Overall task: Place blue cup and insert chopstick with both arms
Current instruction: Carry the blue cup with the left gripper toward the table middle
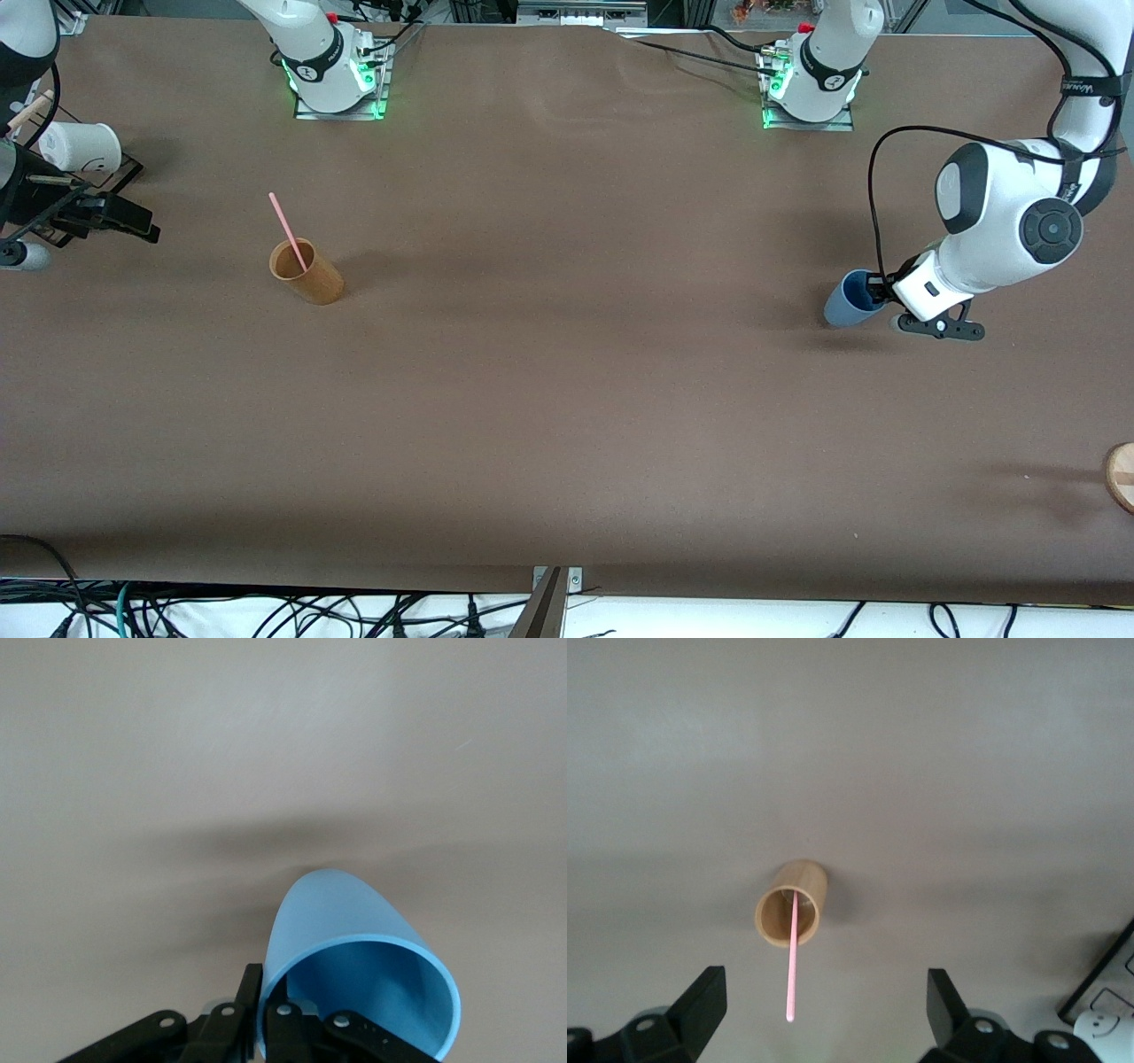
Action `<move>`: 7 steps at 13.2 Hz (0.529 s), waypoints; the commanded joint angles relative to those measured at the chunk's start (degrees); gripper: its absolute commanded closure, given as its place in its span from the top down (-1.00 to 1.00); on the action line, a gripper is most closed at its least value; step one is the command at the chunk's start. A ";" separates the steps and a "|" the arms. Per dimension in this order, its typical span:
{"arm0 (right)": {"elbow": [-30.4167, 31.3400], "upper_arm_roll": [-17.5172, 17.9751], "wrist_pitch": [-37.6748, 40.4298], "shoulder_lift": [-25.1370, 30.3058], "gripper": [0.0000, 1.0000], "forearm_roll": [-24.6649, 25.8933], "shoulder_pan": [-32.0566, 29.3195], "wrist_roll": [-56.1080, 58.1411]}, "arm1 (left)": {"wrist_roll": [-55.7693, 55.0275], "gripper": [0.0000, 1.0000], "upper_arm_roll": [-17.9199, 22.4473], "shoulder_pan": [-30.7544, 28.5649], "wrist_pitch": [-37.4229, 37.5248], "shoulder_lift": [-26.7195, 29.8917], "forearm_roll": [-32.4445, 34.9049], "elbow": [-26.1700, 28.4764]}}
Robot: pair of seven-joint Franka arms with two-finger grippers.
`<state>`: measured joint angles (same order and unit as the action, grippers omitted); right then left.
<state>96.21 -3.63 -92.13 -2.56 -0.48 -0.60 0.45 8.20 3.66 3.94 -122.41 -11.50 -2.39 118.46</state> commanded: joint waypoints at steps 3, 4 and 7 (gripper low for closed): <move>-1.37 0.12 3.98 -0.34 1.00 0.65 -0.37 0.61 | -13.70 -1.00 -0.14 12.64 7.43 -3.69 -1.30 -12.61; -1.37 0.12 3.10 -0.43 1.00 0.65 -0.37 0.61 | -18.35 -1.00 -0.14 15.72 9.02 -5.18 -1.30 -15.77; -1.46 0.20 0.02 -0.51 1.00 0.56 -0.19 0.52 | -31.71 -1.00 -0.14 26.79 13.67 -12.38 -1.30 -27.28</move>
<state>96.09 -3.74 -91.33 -2.58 -0.46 -0.59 0.45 -17.02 2.60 24.99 -113.09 -17.21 -2.74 100.98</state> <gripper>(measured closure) 0.000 0.943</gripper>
